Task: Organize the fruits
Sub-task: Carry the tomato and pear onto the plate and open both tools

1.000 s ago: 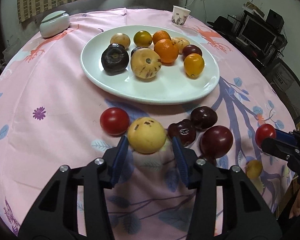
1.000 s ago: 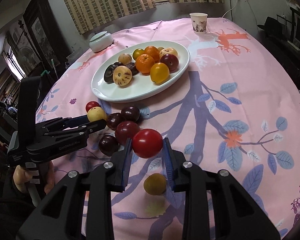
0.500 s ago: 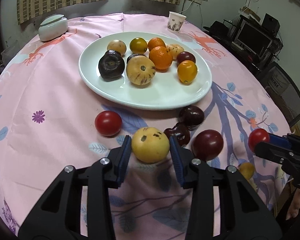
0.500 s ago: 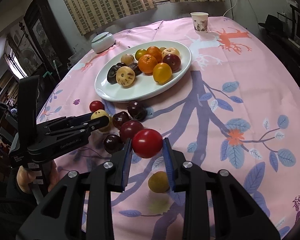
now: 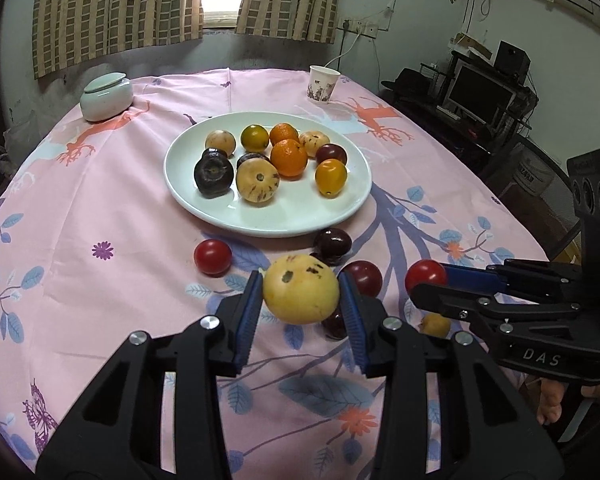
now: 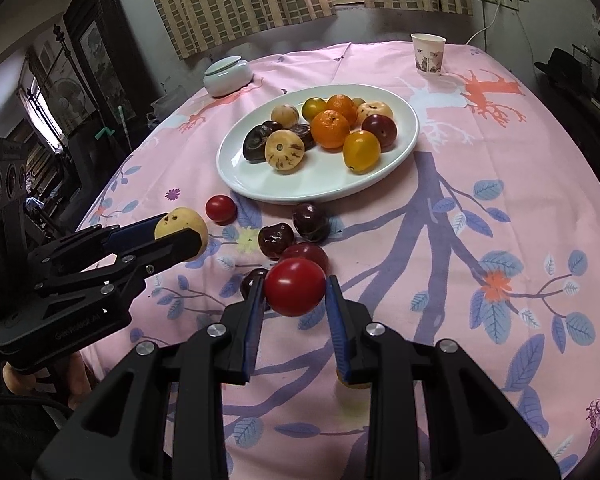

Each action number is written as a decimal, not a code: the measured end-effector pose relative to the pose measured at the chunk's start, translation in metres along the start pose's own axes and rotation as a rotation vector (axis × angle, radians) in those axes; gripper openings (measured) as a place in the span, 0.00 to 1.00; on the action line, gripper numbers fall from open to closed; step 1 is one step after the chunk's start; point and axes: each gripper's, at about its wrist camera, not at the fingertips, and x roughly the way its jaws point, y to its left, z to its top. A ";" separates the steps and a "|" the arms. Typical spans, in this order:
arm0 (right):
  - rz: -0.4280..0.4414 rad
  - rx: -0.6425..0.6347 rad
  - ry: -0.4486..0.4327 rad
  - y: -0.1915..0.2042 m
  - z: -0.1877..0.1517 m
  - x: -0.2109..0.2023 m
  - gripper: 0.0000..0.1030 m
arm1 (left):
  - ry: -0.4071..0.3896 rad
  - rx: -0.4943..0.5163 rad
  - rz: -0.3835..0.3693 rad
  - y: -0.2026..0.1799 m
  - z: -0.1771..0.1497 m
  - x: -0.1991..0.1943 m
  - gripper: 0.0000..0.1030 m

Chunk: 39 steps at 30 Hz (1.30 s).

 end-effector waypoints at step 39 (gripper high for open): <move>-0.196 -0.147 -0.070 -0.032 0.154 0.107 0.63 | 0.118 -0.072 0.076 0.071 0.157 0.138 0.50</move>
